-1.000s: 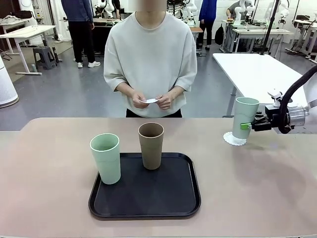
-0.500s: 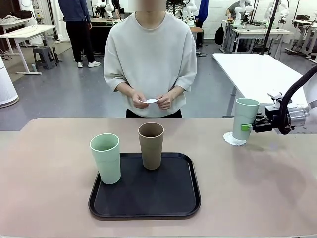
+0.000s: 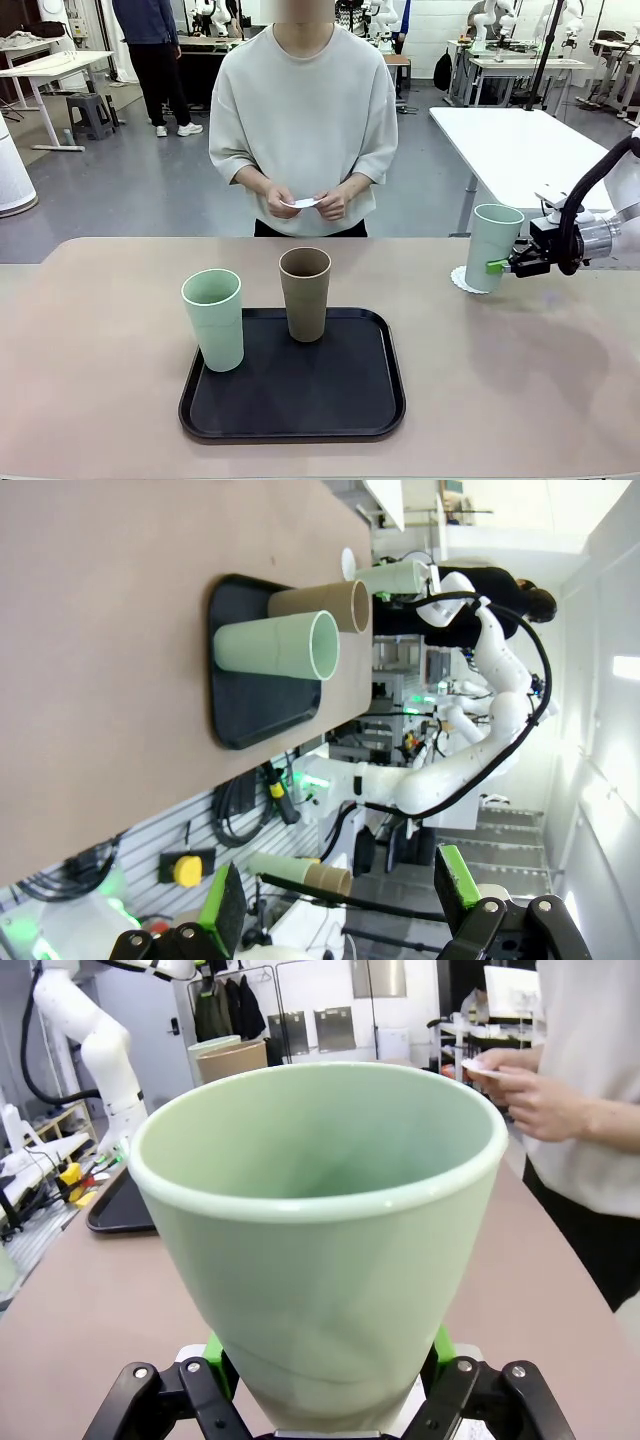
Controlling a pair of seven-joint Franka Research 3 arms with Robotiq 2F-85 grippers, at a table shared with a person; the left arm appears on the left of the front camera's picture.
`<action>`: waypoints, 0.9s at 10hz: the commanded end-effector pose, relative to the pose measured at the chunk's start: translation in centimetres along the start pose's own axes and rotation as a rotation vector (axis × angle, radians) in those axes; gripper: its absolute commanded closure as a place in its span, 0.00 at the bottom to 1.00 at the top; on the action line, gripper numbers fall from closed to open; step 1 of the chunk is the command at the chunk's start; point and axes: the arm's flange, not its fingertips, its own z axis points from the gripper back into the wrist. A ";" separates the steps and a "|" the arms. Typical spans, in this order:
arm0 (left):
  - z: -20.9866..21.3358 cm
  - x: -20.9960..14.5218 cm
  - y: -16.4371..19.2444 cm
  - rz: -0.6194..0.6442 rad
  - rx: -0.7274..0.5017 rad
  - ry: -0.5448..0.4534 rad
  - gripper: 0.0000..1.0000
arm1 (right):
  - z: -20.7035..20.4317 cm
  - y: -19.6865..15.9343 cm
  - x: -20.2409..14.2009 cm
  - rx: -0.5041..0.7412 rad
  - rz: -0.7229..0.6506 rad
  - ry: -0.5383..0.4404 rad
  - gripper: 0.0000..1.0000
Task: Place coasters on the table and set cups on them.
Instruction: Pick up one Reusable plastic cup and place it on a coaster set by the human.
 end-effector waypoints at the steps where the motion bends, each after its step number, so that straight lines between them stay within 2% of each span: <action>1: 0.0 -0.1 -0.1 -0.001 -0.012 -0.006 0.00 | 0.2 -0.6 -0.3 0.018 0.079 -0.023 0.18; 9: 0.0 -0.1 -0.1 -0.001 -0.012 -0.006 0.00 | 0.9 -3.3 -0.5 -0.061 0.058 -0.029 0.18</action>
